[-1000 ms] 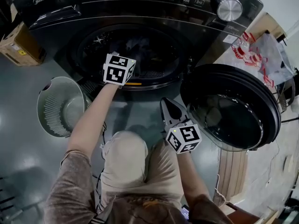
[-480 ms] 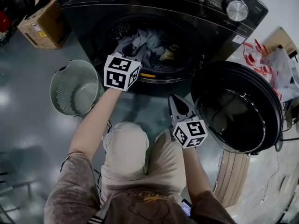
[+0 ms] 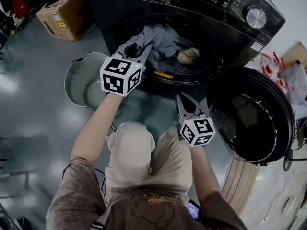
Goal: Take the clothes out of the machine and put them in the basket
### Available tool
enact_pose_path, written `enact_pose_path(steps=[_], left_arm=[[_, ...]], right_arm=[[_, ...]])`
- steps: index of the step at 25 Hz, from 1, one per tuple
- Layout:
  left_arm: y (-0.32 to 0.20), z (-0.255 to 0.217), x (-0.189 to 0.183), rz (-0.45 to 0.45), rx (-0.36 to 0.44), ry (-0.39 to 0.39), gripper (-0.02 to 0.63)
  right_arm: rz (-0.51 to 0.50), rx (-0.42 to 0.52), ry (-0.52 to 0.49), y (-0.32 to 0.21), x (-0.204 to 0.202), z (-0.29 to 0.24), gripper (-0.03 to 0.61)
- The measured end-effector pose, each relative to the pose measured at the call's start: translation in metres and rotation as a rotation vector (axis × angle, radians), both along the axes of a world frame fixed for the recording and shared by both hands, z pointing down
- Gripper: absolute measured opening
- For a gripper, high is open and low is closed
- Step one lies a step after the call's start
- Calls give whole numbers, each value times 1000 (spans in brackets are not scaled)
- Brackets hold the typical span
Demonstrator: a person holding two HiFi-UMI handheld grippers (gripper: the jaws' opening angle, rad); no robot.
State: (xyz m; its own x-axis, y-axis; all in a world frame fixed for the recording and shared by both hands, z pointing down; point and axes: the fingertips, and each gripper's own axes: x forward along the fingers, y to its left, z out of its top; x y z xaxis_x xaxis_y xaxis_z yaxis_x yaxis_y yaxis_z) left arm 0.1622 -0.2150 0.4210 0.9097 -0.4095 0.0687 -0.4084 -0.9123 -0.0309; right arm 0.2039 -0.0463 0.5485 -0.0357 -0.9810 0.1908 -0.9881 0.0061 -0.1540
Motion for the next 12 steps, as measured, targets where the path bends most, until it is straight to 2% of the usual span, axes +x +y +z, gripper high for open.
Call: enact_pose_path(steps=[12], left_arm=[[6, -14, -68, -77, -24, 43, 74]], right_arm=[[-84, -4, 7, -15, -29, -1, -3]])
